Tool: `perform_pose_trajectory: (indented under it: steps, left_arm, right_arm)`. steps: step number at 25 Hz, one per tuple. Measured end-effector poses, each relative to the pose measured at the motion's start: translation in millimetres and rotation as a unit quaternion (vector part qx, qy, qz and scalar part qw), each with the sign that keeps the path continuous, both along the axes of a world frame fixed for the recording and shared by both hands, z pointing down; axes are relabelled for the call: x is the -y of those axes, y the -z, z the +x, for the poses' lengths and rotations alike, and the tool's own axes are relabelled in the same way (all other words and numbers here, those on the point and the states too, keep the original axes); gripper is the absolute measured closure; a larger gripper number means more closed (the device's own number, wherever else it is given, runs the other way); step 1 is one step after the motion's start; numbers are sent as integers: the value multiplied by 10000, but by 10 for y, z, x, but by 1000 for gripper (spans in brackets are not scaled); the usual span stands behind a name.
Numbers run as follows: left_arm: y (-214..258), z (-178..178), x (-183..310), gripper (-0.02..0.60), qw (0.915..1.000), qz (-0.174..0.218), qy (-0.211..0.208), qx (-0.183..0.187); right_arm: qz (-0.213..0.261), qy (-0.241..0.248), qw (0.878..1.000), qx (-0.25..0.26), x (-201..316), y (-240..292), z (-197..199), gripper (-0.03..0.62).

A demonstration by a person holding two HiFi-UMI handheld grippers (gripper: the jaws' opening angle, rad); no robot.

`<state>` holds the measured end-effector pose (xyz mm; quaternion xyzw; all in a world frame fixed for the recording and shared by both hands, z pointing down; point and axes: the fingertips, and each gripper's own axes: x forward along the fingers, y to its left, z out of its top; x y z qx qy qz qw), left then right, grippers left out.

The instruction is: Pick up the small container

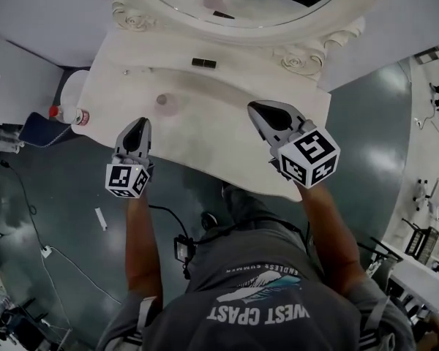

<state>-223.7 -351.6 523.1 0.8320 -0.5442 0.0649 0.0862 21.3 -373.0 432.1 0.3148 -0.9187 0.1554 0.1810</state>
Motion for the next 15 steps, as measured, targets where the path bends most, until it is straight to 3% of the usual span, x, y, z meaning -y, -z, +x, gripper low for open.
perform_pose_trajectory:
  steps: [8,15]
  left_arm:
    - [-507,141,378,485,9995,-313,24,14]
    - [-774,192,631,362,9989,-365,227,186]
  right_arm:
    - [-243,-240,9993,-120,78,-262,256,568]
    - [-425,-340,9984,-182,115,-441,363,568]
